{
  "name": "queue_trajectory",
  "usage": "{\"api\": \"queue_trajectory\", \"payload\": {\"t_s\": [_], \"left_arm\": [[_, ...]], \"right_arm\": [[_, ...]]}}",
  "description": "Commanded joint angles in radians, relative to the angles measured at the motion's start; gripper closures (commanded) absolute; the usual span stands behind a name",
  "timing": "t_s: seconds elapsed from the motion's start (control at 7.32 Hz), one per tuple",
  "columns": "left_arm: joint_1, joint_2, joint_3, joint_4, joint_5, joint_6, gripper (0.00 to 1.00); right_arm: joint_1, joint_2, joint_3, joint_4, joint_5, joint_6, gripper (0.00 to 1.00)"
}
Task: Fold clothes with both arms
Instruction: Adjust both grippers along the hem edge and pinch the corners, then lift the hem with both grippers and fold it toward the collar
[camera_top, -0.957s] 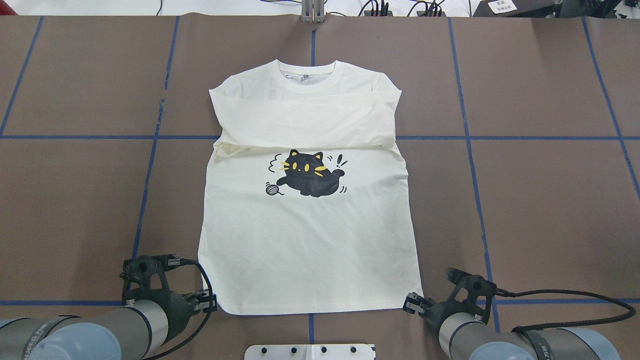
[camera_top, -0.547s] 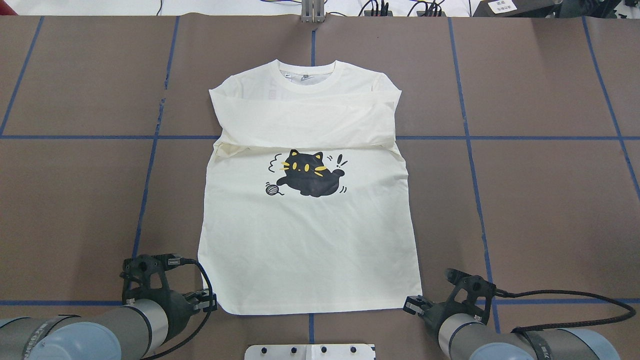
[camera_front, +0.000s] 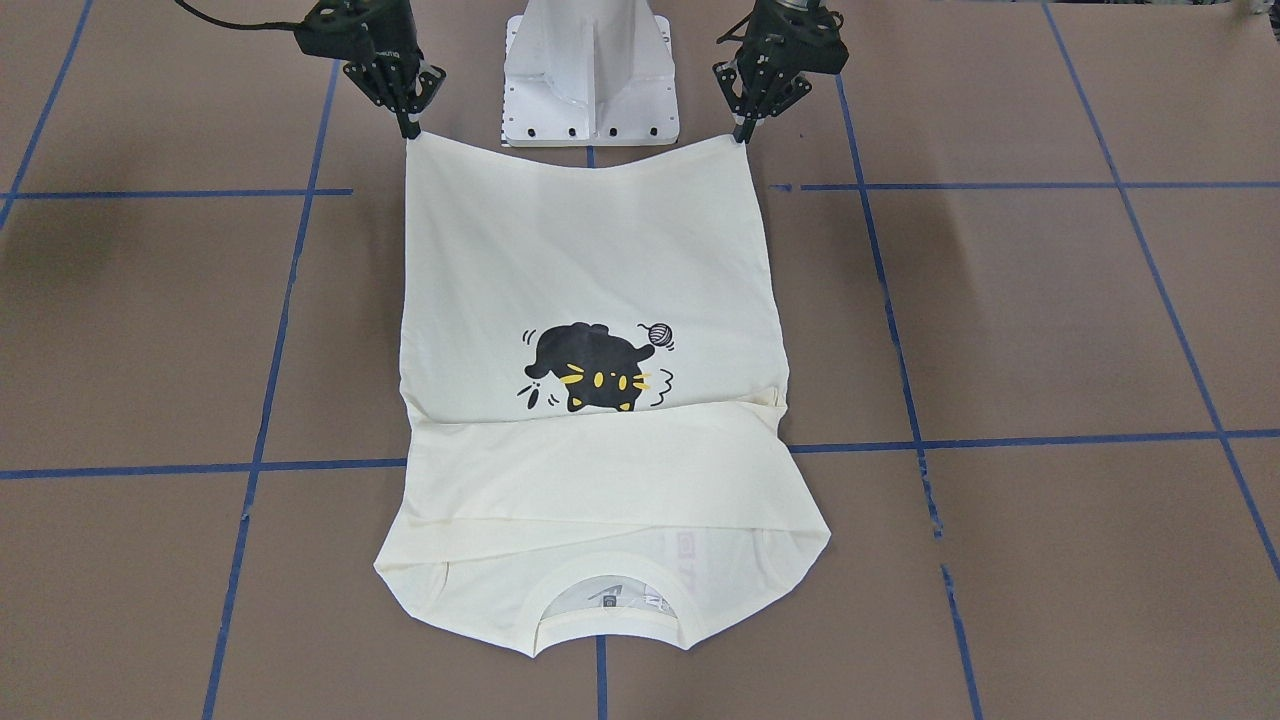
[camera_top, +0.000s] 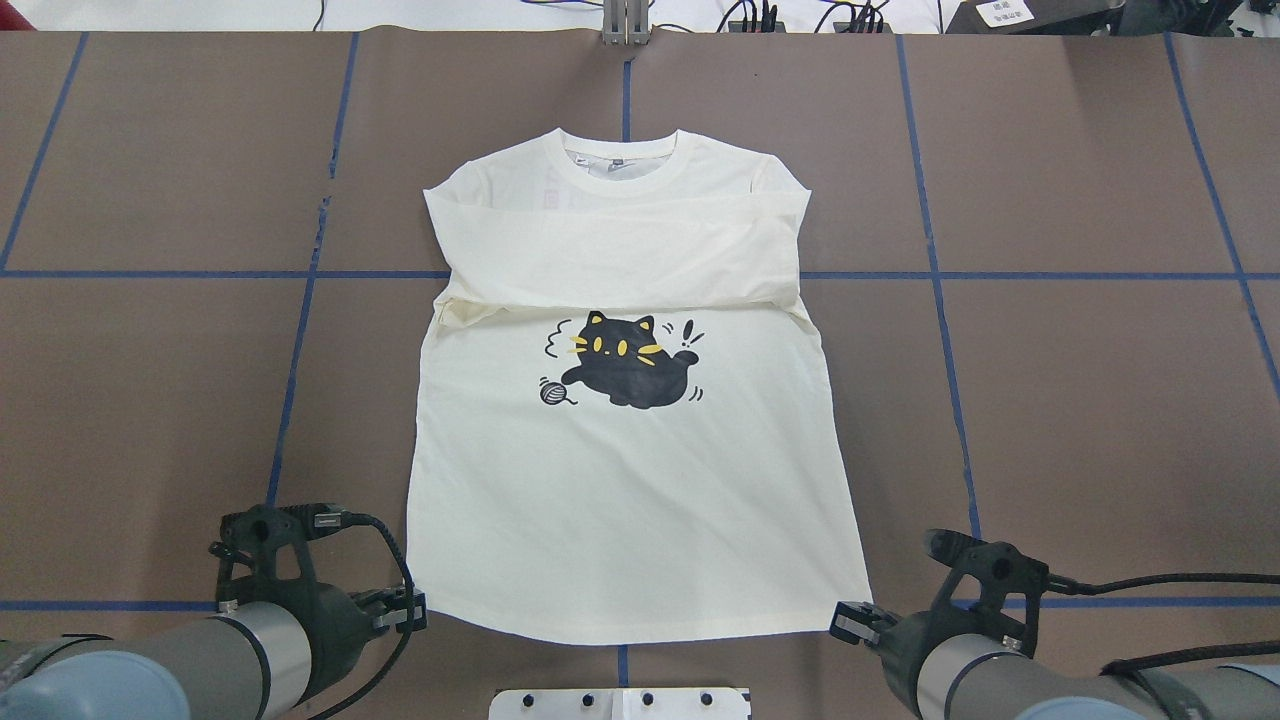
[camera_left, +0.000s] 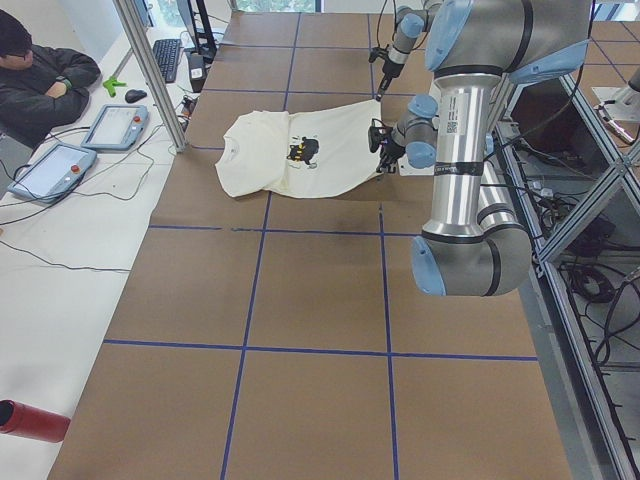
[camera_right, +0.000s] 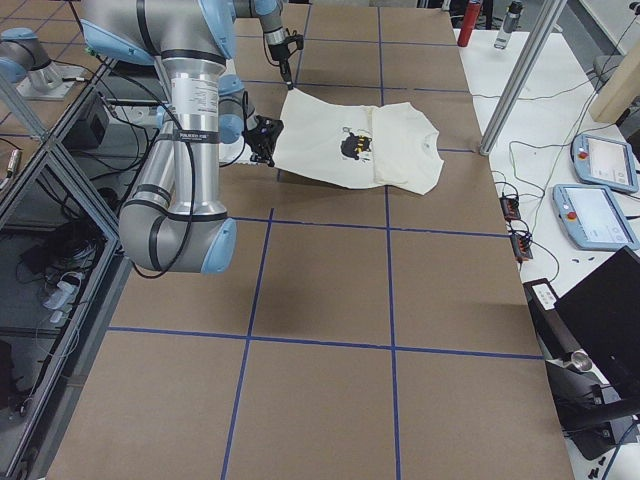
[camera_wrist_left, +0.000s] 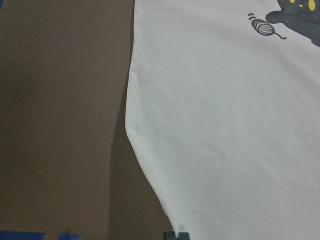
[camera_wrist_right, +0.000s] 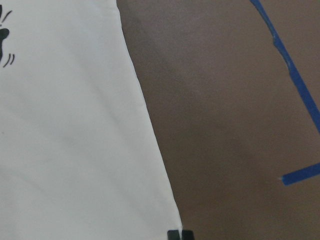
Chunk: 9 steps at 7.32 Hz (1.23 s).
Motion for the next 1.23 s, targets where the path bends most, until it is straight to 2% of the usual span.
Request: {"api": "queue_trajectory", "payload": {"t_s": [0.0,0.14,0.27,0.55,0.68,0.96,1.09], "left_arm": [[0.007,-0.006,-0.24,0.196,-0.099,-0.008,1.0],[-0.009,-0.011,-0.294,0.247,-0.168,0.003,1.0],[-0.054,-0.021,-0.292,0.252,-0.211,0.049,1.0],[-0.258,-0.134,-0.245,0.293,-0.278,0.312,1.0],[-0.362,-0.222,-0.173,0.328,-0.305,0.395,1.0],[-0.528,-0.349,0.009,0.329,-0.311,0.565,1.0],[-0.584,-0.376,0.083,0.324,-0.322,0.616,1.0]], "right_arm": [[-0.027,0.029,0.269,-0.233,0.017,0.0,1.0],[0.025,0.113,0.278,-0.324,0.072,-0.003,1.0],[0.112,0.161,0.276,-0.38,0.137,-0.034,1.0],[0.328,0.25,0.237,-0.405,0.261,-0.192,1.0],[0.423,0.308,0.193,-0.405,0.31,-0.264,1.0],[0.597,0.419,-0.006,-0.396,0.358,-0.36,1.0],[0.67,0.451,-0.092,-0.39,0.379,-0.422,1.0]]}}
